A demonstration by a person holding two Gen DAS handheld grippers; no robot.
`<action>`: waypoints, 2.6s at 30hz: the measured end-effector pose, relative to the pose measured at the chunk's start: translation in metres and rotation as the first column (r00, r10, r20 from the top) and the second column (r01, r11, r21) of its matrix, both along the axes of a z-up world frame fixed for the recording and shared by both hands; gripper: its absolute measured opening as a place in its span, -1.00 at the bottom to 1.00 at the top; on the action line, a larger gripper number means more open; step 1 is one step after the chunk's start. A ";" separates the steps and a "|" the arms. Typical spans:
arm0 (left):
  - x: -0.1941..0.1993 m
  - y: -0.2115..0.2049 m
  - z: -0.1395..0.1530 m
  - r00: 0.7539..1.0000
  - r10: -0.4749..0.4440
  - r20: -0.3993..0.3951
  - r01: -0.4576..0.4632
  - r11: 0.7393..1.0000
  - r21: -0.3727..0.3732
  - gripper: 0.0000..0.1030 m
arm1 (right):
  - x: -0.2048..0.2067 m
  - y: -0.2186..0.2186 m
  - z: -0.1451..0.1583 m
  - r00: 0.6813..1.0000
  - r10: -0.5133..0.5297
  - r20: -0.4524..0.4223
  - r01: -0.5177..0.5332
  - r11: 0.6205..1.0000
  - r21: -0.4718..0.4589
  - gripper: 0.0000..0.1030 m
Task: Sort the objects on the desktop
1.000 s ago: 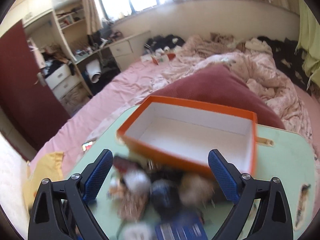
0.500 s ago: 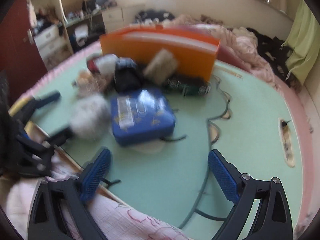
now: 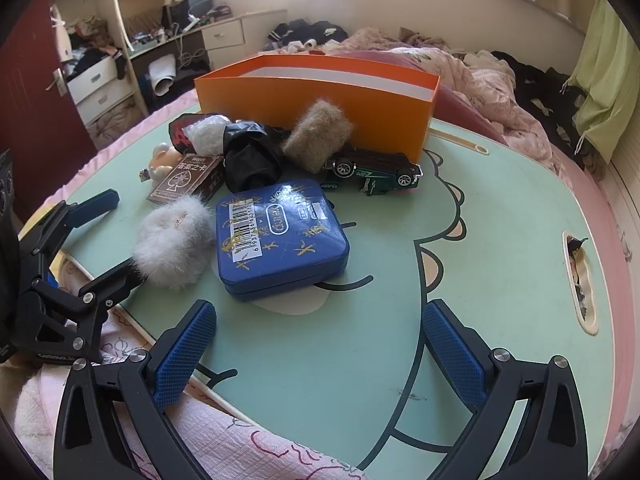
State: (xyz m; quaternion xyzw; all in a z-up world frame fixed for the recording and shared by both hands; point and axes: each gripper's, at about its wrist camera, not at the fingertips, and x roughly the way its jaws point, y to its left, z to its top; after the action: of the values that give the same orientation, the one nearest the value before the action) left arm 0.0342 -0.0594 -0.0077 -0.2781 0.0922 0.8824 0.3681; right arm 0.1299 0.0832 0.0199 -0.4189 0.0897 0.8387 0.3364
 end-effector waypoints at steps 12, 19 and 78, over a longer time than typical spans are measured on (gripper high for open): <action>0.000 0.000 0.000 1.000 -0.002 0.000 0.002 1.000 0.000 0.99 | 0.000 0.000 -0.001 1.000 0.007 0.001 -0.007 1.000 0.001 0.99; 0.000 0.000 0.000 1.000 -0.003 0.000 0.003 1.000 0.000 0.99 | 0.000 0.000 0.007 1.000 0.001 -0.007 -0.001 1.000 0.009 0.98; 0.006 0.030 0.037 0.962 -0.260 0.084 0.260 0.965 0.010 -0.37 | 0.026 0.018 0.059 0.940 -0.017 -0.341 0.037 0.998 0.053 0.30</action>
State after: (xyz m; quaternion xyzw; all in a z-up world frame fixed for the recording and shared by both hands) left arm 0.0406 -0.0294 0.0292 -0.3008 0.1130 0.8138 0.4842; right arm 0.1560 0.1010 0.0787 -0.2562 0.1274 0.8960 0.3395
